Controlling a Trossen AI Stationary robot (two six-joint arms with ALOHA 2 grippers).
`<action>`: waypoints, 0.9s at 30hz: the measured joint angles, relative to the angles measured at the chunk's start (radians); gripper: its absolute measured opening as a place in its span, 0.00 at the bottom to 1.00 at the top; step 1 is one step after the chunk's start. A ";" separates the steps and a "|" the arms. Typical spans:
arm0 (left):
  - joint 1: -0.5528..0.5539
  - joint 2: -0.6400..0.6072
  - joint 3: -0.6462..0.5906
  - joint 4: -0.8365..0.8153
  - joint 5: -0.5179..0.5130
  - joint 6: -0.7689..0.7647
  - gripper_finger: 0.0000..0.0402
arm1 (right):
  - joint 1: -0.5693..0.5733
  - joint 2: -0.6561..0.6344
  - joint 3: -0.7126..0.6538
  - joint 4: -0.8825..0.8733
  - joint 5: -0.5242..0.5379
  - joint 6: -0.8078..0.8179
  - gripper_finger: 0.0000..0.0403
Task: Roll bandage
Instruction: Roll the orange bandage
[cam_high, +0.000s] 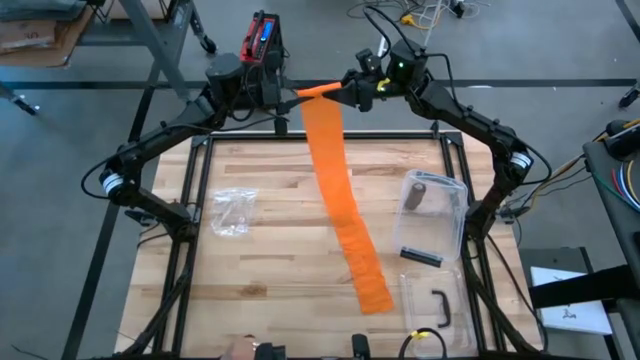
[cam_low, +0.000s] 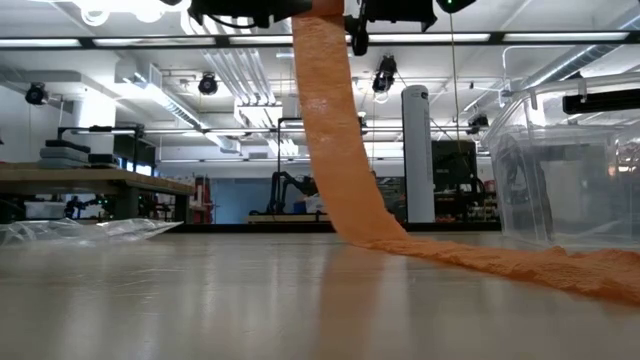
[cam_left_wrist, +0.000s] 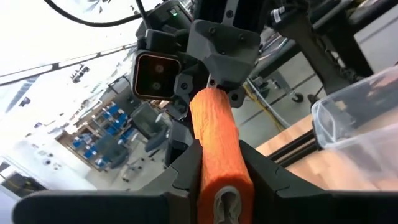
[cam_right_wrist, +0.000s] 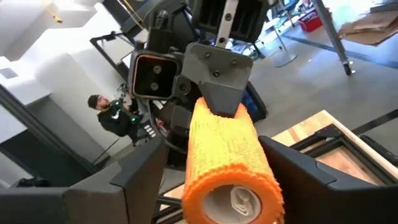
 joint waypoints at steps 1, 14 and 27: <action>0.000 0.000 0.000 -0.001 0.000 0.012 0.18 | 0.000 0.000 0.000 0.000 0.003 0.000 0.59; -0.001 0.000 0.000 -0.002 0.006 -0.004 0.26 | 0.000 0.000 0.000 -0.008 0.023 -0.050 0.33; 0.018 -0.046 -0.002 -0.082 0.019 -0.530 0.58 | 0.003 -0.001 0.000 -0.004 0.013 -0.230 0.19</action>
